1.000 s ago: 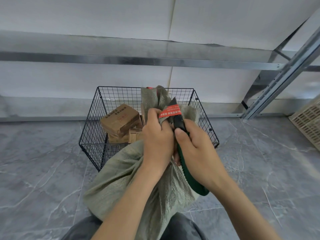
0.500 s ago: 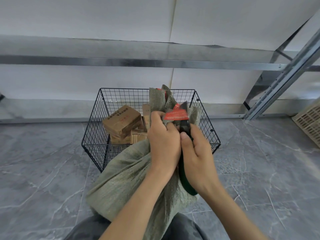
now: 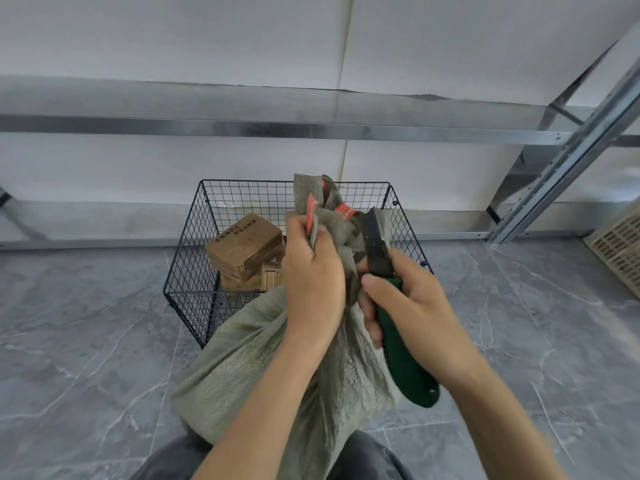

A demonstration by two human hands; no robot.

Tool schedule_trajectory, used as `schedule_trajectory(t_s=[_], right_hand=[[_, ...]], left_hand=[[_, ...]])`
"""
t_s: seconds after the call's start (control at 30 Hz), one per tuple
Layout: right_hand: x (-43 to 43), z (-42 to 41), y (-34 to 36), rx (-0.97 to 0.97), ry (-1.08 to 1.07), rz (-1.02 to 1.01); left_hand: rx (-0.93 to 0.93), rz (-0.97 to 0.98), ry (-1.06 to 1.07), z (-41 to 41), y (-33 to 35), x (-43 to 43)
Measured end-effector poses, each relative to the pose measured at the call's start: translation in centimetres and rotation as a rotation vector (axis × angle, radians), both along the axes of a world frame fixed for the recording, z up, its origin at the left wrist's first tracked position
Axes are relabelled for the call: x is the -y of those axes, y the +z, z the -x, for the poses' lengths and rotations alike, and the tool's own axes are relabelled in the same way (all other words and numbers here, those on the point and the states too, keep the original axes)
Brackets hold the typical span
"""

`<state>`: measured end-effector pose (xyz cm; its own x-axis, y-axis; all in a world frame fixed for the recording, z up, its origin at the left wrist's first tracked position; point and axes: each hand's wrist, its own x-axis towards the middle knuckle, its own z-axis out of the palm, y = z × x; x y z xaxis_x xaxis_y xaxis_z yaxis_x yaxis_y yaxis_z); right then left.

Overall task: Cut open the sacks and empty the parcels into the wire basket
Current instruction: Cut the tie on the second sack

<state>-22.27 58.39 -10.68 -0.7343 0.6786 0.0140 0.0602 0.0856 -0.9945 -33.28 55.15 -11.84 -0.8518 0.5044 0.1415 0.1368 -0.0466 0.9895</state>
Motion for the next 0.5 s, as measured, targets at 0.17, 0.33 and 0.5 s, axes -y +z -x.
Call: schedule_trajectory(t_s=[0.17,0.33,0.5], right_hand=[[-1.1,-2.0,1.1,0.056,0.248,-0.02],[-1.5,-3.0,2.6,0.096,0.416,-0.016],[-2.3,-3.8,4.2,0.276,0.709,0.123]], left_hand=[[-0.019,0.002,-0.011,0.4,0.5,0.1],[-0.034,-0.059,0.006,0.2,0.7,0.3],[0.016,-0.136,0.006,0.4,0.9,0.6]])
